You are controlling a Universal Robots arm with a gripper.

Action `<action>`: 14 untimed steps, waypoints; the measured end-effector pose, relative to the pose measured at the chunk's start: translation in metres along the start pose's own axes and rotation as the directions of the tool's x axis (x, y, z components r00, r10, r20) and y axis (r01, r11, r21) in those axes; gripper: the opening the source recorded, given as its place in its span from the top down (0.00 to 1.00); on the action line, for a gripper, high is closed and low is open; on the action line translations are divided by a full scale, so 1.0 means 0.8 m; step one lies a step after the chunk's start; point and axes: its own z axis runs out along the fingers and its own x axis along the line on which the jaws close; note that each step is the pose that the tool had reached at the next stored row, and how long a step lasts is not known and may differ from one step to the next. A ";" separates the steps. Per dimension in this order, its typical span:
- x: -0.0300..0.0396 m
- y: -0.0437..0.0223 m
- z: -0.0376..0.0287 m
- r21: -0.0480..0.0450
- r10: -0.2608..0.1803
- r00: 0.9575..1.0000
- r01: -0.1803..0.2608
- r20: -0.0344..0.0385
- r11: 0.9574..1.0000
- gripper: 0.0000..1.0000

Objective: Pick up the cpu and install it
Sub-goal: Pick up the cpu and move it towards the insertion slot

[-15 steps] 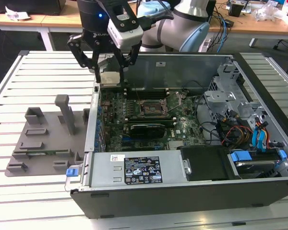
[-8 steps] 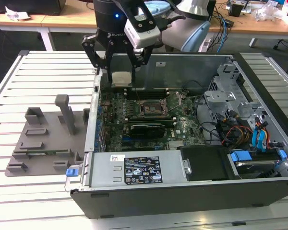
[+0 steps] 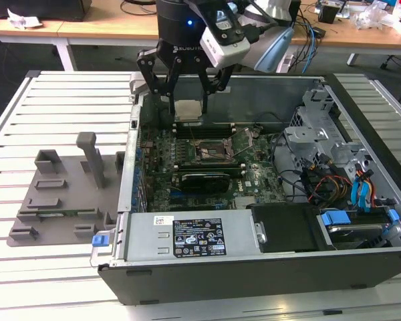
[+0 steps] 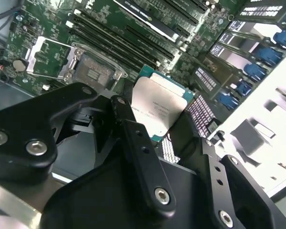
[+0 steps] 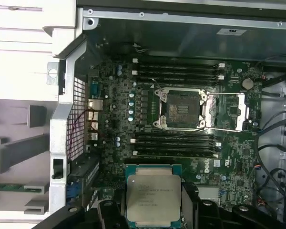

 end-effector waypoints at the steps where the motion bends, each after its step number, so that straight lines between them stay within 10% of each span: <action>1: -0.0048 -0.0002 0.0001 0.000 0.000 1.000 0.000 0.000 1.000 0.45; 14: -0.0459 -0.0018 0.0012 0.000 0.000 1.000 0.000 0.000 1.000 0.45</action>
